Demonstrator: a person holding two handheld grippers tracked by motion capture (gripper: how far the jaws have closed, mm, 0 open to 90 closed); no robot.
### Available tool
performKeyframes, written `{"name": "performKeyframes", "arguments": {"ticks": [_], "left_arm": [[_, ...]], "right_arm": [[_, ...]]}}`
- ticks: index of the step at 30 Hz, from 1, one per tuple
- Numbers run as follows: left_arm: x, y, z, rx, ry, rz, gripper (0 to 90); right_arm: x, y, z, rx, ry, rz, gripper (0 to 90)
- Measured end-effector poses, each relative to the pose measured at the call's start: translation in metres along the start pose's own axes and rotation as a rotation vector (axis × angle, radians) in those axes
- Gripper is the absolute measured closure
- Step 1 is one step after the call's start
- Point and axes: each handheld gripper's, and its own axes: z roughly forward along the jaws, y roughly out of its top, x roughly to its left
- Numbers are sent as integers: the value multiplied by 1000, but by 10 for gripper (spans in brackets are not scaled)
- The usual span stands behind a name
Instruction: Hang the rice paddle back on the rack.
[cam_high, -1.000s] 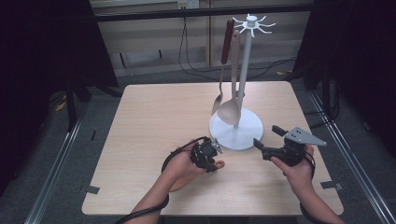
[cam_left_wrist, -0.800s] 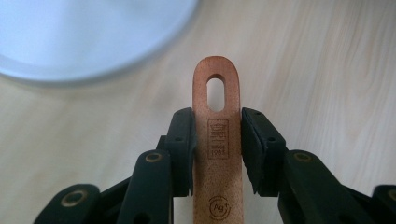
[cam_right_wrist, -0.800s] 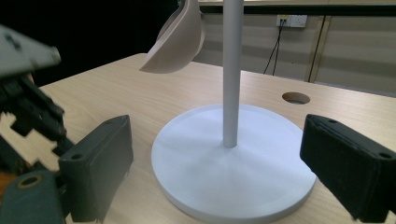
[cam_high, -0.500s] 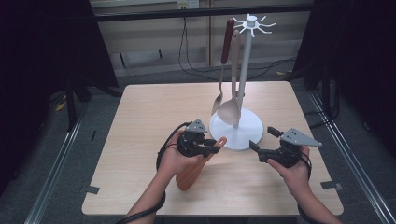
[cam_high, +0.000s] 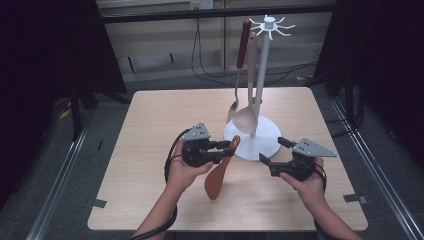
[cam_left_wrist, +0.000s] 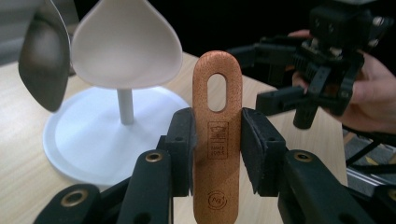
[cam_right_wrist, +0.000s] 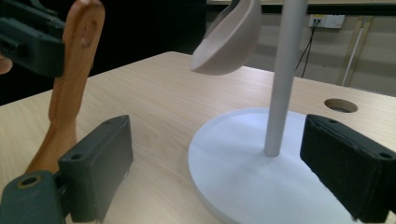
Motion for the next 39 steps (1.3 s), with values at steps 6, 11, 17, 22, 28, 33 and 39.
{"name": "performKeyframes", "arguments": {"ticks": [6, 11, 17, 22, 28, 33, 39], "left_arm": [[0, 1, -4, -63, -12, -15, 661], [-1, 5, -5, -71, -8, -6, 661], [-5, 13, -6, -114, 14, -6, 661], [-7, 19, -5, -146, 75, -5, 661], [-11, 25, -2, -171, 123, -1, 660], [-17, 28, 0, -181, 145, 9, 661], [-25, 31, 4, -195, 168, 11, 660]], "right_arm": [[10, -1, 7, 0, 39, -36, 95], [15, 0, 11, 9, 80, -42, 127], [30, 5, 16, -4, 131, -48, 201], [43, 10, 19, -28, 170, -51, 293], [53, 14, 23, -49, 161, -32, 373], [60, 17, 29, -64, 140, 0, 440], [68, 19, 39, -54, 132, 46, 524]]}}
